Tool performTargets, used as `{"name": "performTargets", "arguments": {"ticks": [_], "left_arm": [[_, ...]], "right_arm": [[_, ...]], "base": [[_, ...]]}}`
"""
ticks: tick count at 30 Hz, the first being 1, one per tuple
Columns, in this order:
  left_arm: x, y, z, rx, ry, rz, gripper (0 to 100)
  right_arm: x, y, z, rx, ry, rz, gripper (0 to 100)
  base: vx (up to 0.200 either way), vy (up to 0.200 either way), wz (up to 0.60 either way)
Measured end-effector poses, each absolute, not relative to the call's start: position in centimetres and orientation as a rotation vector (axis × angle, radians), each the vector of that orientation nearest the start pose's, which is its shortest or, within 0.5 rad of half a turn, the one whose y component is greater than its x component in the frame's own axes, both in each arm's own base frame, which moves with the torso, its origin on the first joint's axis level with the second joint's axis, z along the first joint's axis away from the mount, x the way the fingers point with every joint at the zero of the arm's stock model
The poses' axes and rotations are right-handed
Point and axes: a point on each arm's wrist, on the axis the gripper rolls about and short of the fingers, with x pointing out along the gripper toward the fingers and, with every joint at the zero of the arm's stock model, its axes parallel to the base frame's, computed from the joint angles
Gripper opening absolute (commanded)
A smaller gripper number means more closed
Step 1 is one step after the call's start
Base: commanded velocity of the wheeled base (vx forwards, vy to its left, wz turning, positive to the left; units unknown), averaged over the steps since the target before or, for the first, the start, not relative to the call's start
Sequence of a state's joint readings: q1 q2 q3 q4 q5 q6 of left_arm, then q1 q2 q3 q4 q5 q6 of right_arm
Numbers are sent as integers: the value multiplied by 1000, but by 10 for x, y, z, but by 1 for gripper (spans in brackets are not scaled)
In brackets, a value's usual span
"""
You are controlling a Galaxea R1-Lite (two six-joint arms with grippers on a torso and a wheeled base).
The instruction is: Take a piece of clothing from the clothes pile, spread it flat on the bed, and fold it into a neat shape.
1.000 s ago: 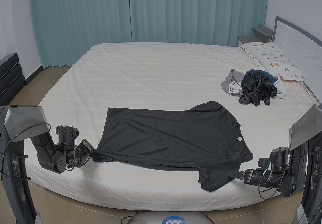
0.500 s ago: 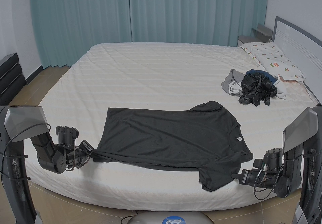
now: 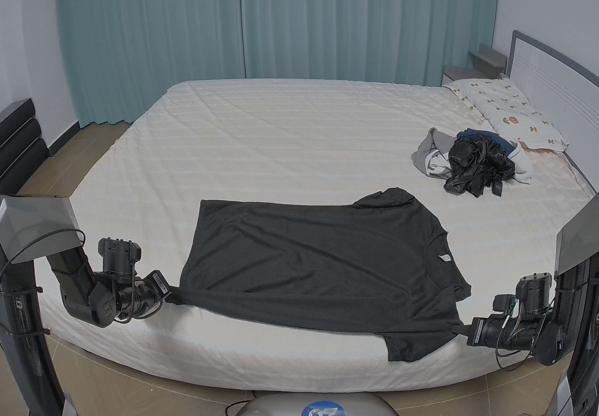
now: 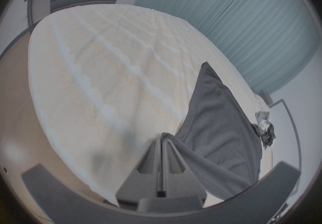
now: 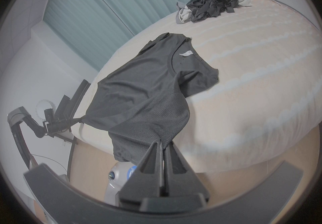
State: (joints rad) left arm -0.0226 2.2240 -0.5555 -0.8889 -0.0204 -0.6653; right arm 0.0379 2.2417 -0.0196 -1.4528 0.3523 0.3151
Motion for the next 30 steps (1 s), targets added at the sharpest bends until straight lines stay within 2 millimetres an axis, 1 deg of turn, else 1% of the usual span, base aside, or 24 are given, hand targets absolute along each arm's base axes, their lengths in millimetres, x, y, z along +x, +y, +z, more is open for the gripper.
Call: {"name": "performTargets", "arguments": {"ticks": [6,10,16,22,23,25,26,30], "left_arm": [[301,-7,-16,-524,796,215,0],[287,-7,-21,-421,877,216,0],[279,-7,-25,-388,917,221,0],[274,-7,-27,-367,941,219,0],[274,-7,-27,-365,944,219,0],[273,-8,-28,-362,948,217,0],[272,-8,-28,-361,950,217,100],[269,-9,-29,-354,962,214,100]], "right_arm": [[204,15,-15,376,877,255,0],[200,15,-13,336,895,270,0],[194,15,-14,290,943,290,0],[193,15,-18,271,963,294,0],[193,15,-18,269,968,294,100],[193,15,-21,263,980,293,100],[193,15,-21,261,983,293,100],[194,15,-25,254,986,293,100]], "base": [[0,0,0],[0,0,0],[0,0,0],[0,0,0],[0,0,0],[0,0,0],[0,0,0],[0,0,0]]}}
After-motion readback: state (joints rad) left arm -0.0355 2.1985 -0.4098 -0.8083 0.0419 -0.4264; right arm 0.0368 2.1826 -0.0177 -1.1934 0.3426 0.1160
